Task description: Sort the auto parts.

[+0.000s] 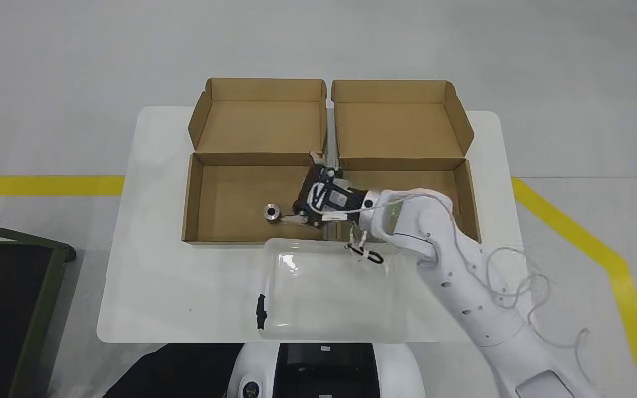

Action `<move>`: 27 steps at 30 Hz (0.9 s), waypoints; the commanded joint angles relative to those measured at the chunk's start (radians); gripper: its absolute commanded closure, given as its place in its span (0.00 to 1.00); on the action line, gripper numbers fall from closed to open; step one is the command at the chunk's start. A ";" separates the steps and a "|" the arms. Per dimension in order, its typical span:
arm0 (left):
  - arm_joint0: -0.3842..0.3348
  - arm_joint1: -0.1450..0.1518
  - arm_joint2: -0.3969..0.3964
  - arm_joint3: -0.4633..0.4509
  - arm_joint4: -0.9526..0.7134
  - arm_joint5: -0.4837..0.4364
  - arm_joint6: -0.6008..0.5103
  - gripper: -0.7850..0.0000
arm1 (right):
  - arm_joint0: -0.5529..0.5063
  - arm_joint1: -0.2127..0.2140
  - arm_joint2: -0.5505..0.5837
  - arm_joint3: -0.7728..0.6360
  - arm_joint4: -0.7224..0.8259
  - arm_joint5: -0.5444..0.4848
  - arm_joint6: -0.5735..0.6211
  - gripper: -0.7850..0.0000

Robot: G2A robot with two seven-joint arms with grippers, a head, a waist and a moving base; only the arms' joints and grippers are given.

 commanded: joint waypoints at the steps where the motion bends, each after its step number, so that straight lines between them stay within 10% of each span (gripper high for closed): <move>1: 0.000 0.000 0.000 0.000 0.000 0.000 0.000 0.00 | -0.039 0.010 0.038 -0.047 0.001 -0.007 -0.011 0.00; 27: 0.000 0.000 0.000 0.000 0.000 0.000 0.000 0.00 | -0.584 0.105 0.539 -0.338 -0.115 -0.040 -0.303 0.00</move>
